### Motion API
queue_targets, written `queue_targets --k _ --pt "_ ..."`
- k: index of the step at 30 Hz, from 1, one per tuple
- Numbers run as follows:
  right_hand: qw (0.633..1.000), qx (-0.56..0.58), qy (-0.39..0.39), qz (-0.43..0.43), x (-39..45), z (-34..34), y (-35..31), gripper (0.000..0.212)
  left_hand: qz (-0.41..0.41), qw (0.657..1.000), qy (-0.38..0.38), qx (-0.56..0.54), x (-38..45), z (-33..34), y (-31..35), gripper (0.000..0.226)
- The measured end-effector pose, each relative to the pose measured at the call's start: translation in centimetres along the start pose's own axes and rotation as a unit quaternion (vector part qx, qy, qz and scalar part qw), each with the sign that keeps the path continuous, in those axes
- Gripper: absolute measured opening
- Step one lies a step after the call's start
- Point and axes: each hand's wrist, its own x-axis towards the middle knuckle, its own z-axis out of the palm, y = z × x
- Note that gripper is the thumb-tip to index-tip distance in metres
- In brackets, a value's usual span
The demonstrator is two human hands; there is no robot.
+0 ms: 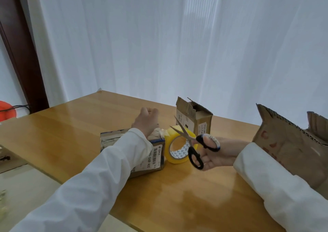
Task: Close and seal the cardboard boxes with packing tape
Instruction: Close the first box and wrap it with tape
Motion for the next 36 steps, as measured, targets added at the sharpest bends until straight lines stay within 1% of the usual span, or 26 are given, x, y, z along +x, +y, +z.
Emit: queue_targets --k 2,5,7,9,12,15,16,20,22,23,24,27,28,29,30,32,34,35,36 --pt "0.999 -0.038 -0.026 0.023 0.7 0.3 0.9 0.112 -0.001 1.000 0.015 -0.008 0.0 0.0 -0.1 0.032" --pt "0.996 -0.055 -0.043 0.049 1.5 0.9 1.7 0.119 0.008 1.000 0.014 -0.009 0.1 0.0 -0.3 0.025" --pt "0.997 -0.043 -0.032 0.056 2.0 1.3 2.1 0.128 0.012 1.000 0.014 -0.008 0.0 0.1 -0.4 0.025" --pt "0.999 -0.009 -0.010 0.052 2.6 1.8 2.3 0.128 0.016 1.000 0.011 -0.001 0.1 0.1 -0.4 0.025" --pt "0.998 0.049 0.035 0.036 3.6 2.9 2.3 0.109 0.021 1.000 0.004 0.011 -0.2 -0.1 -0.3 0.026" --pt "0.993 0.091 0.068 0.015 4.3 3.8 2.1 0.071 0.024 0.999 -0.007 0.026 -0.3 -0.1 -0.5 0.028" --pt "0.991 0.104 0.080 0.010 4.4 4.1 2.0 0.060 0.024 0.999 -0.008 0.032 -0.4 0.0 -0.5 0.031" --pt "0.983 0.138 0.116 -0.023 4.8 5.3 2.2 0.044 0.024 0.999 -0.008 0.046 -0.5 0.1 -0.5 0.044" --pt "0.977 0.144 0.149 -0.039 4.8 5.6 2.5 0.036 0.027 0.997 -0.011 0.068 -0.3 0.2 -0.6 0.039" --pt "0.977 0.135 0.160 -0.038 4.8 5.7 2.5 0.037 0.031 0.995 -0.010 0.093 -0.4 0.3 -0.7 0.034" --pt "0.979 0.125 0.157 -0.027 4.5 5.8 2.5 0.043 0.037 0.991 -0.007 0.125 -0.5 0.4 -0.7 0.030" --pt "0.987 0.134 0.078 0.050 3.5 5.5 2.5 0.072 0.053 0.980 0.012 0.191 -1.0 0.4 -0.2 0.031" --pt "0.988 0.125 0.062 0.063 2.8 5.2 2.3 0.074 0.053 0.978 0.012 0.201 -1.1 0.4 -0.1 0.033" --pt "0.991 0.101 0.064 0.061 2.2 4.9 2.0 0.071 0.049 0.976 0.008 0.213 -1.1 0.4 -0.1 0.036" --pt "0.993 0.083 0.074 0.045 1.4 4.5 1.4 0.066 0.045 0.971 -0.001 0.237 -1.2 0.5 -0.1 0.040" --pt "0.989 0.093 0.107 -0.032 0.0 3.4 -0.2 0.061 0.044 0.946 -0.038 0.318 -1.2 0.7 -0.1 0.047" --pt "0.969 0.133 0.166 -0.122 -0.9 1.6 -1.8 0.070 0.037 0.920 -0.067 0.384 -1.2 0.8 0.1 0.047" --pt "0.957 0.106 0.231 -0.140 -0.8 0.3 -1.9 0.073 0.026 0.915 -0.076 0.395 -1.2 0.9 0.4 0.046" --pt "0.939 0.034 0.320 -0.124 -0.4 -1.1 -1.6 0.070 0.014 0.914 -0.082 0.398 -1.2 1.0 0.6 0.046"
